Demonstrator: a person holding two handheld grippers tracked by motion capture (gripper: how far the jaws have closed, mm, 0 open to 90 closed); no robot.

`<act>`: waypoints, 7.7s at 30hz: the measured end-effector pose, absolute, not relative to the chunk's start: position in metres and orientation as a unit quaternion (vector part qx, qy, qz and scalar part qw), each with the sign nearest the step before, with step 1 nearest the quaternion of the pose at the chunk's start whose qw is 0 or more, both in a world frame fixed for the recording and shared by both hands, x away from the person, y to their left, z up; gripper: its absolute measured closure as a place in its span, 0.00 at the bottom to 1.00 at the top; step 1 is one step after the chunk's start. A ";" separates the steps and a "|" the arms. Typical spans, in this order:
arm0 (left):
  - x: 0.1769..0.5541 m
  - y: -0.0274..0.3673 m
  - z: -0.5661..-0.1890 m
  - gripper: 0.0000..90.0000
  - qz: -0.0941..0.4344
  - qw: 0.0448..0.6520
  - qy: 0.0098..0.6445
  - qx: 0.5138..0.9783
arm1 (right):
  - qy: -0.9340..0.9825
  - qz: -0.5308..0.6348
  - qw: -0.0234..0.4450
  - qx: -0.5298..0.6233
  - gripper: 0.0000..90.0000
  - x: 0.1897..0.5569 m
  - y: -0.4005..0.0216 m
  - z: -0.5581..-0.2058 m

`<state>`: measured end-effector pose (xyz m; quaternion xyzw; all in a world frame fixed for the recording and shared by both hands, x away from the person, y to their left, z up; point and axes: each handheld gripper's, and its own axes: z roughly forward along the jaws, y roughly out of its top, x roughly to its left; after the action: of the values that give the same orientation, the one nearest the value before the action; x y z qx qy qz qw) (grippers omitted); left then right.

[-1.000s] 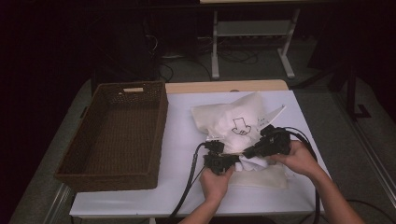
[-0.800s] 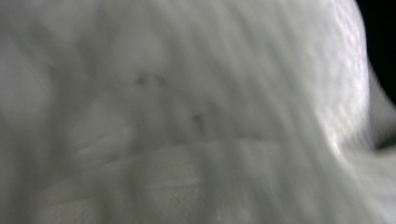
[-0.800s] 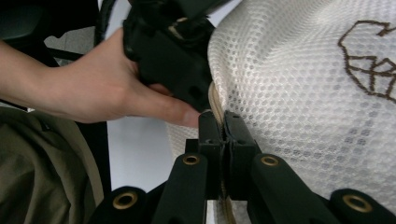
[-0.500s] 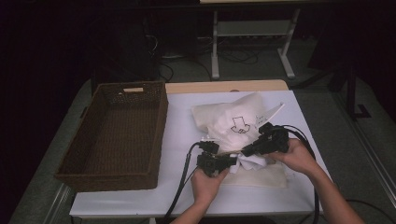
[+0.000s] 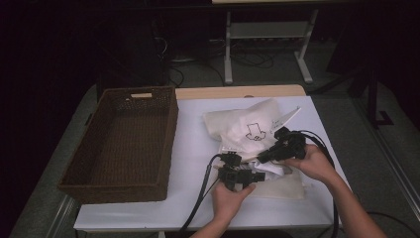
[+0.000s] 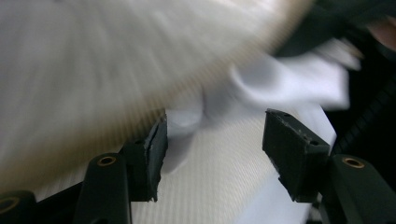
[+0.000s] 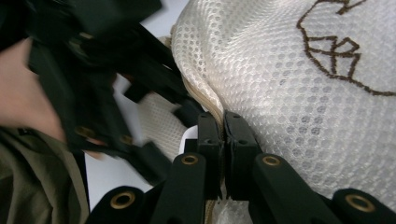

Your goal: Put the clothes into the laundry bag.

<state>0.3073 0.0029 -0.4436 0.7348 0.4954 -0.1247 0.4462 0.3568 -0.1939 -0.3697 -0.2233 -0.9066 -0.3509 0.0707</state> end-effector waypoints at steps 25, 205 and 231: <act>0.332 0.008 -0.439 0.91 -0.050 0.493 0.515 0.699 | -0.897 -0.383 0.061 -0.211 0.90 0.347 -0.199 -0.358; 0.281 0.116 -0.396 0.40 0.017 0.448 0.456 0.769 | -0.892 -0.385 -0.024 -0.236 0.51 0.321 -0.247 -0.361; 0.269 0.125 -0.404 0.31 0.055 0.436 0.415 0.797 | -0.872 -0.395 -0.045 -0.286 0.30 0.308 -0.276 -0.376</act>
<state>0.2691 0.1254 -0.4043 0.7971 0.4146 0.0554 0.4355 0.3080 -0.2757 -0.3764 -0.2858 -0.8721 -0.3947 -0.0447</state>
